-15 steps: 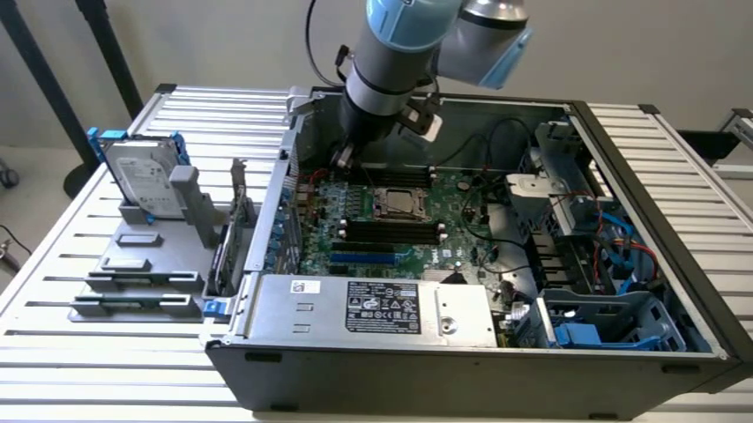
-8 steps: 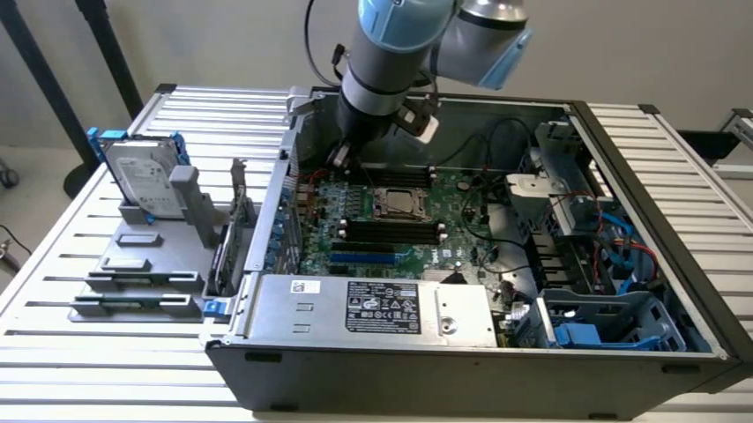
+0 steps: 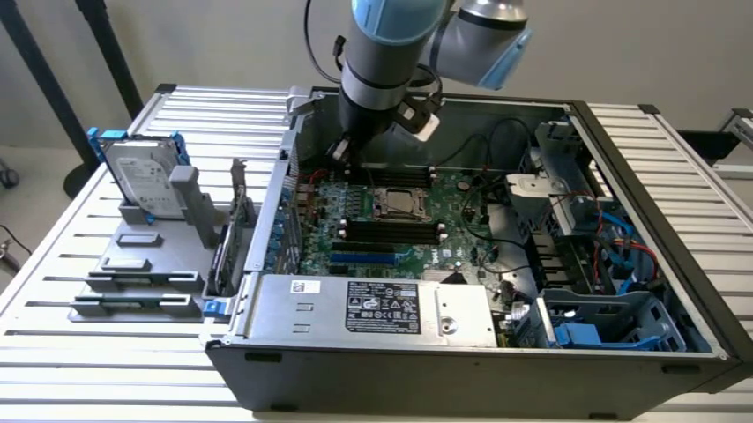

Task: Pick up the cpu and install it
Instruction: 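Install the first cpu locking lever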

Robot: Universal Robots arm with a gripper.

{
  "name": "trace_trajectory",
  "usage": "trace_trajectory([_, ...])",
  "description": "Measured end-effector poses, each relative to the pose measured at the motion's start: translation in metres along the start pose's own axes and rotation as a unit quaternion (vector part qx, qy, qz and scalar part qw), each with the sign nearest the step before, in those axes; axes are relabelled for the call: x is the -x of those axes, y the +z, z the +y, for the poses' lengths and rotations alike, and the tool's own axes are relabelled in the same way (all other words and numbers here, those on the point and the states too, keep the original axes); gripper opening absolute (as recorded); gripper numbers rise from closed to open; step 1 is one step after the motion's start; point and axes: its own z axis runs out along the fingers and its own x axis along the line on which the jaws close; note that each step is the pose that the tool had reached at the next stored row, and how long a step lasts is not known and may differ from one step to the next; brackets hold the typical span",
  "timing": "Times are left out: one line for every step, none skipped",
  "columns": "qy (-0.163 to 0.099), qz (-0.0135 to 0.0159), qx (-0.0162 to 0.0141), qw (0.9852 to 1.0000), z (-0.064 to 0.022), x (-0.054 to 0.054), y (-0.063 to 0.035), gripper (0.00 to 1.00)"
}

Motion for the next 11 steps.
trace_trajectory([0.006, 0.0021, 0.0019, 1.0, -0.0006, -0.0005, -0.0016, 0.11])
trace_trajectory([0.012, 0.0041, 0.0036, 0.9999, -0.001, -0.0008, -0.0028, 0.11])
trace_trajectory([0.017, 0.0063, 0.0055, 0.9998, -0.0013, -0.0011, -0.0037, 0.11])
trace_trajectory([0.023, 0.0083, 0.0073, 0.9997, -0.0016, -0.0013, -0.0044, 0.11])
trace_trajectory([0.027, 0.0101, 0.009, 0.9995, -0.0017, -0.0014, -0.0048, 0.11])
trace_trajectory([0.031, 0.0119, 0.0107, 0.9994, -0.0017, -0.0014, -0.0049, 0.11])
trace_trajectory([0.035, 0.0134, 0.0122, 0.9992, -0.0018, -0.0015, -0.005, 0.11])
trace_trajectory([0.038, 0.0148, 0.0136, 0.9991, -0.0018, -0.0015, -0.005, 0.11])
trace_trajectory([0.041, 0.0161, 0.0149, 0.9989, -0.0018, -0.0015, -0.005, 0.11])
trace_trajectory([0.043, 0.0175, 0.0165, 0.9988, -0.0018, -0.0015, -0.005, 0.11])
trace_trajectory([0.045, 0.0186, 0.018, 0.9986, -0.0017, -0.0015, -0.005, 0.11])
